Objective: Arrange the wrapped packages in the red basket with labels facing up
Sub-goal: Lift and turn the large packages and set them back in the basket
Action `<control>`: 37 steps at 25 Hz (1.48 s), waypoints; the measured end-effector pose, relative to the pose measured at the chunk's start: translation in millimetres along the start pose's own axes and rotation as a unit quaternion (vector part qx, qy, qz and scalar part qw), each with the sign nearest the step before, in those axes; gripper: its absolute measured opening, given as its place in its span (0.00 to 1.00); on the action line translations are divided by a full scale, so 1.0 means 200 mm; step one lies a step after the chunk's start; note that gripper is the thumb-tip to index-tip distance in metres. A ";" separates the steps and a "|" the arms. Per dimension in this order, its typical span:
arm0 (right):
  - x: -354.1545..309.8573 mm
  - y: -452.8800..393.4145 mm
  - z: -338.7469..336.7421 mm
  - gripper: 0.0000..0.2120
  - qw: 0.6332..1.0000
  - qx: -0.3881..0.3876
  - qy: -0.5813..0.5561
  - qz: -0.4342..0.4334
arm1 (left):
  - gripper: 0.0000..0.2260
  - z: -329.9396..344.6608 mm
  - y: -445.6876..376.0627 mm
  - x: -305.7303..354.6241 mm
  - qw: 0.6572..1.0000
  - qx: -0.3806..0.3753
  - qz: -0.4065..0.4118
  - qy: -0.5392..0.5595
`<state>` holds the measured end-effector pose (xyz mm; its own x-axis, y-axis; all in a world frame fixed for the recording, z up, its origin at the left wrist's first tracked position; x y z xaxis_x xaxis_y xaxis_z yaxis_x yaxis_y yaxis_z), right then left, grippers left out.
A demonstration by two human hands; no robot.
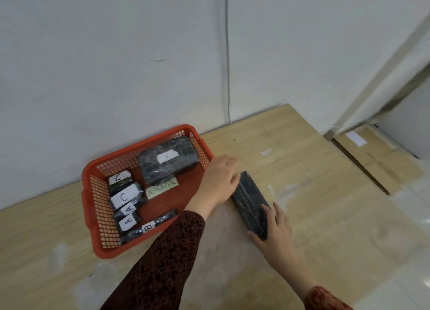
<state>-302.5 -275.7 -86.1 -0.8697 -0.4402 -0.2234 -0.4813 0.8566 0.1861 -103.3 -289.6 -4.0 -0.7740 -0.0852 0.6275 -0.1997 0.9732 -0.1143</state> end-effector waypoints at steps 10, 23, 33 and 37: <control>0.25 0.02 -0.26 0.22 0.981 0.030 -0.185 -0.042 | 0.29 0.27 0.05 0.16 0.960 -0.277 0.008 -0.035; -0.31 -0.29 -0.68 0.07 0.917 -0.087 -0.370 -0.122 | 0.15 -0.55 0.43 -0.09 0.922 0.172 -0.198 0.283; -0.84 -0.49 -0.36 0.24 0.964 -0.066 -0.239 -0.095 | 0.14 -0.41 0.85 -0.56 0.664 0.438 -0.427 0.430; -0.89 -0.48 -0.29 0.33 0.986 -0.014 -0.074 -0.150 | 0.15 -0.37 0.79 -0.60 0.731 0.389 -0.441 0.346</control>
<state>-108.6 -295.5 -9.3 -0.6630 -0.6266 -0.4095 -0.7193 0.6849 0.1166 2.3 -110.7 -41.2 0.2975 -0.2159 0.9300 -0.9272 0.1668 0.3354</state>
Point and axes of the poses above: each hand's wrist, its own y-axis away from the middle knuckle, its own z-axis out of the palm, x = y × z, the point moved 4 cm from there along -y, towards the middle knuckle, and after that the axes turned 14 degrees about y, right-handed, at the moved point
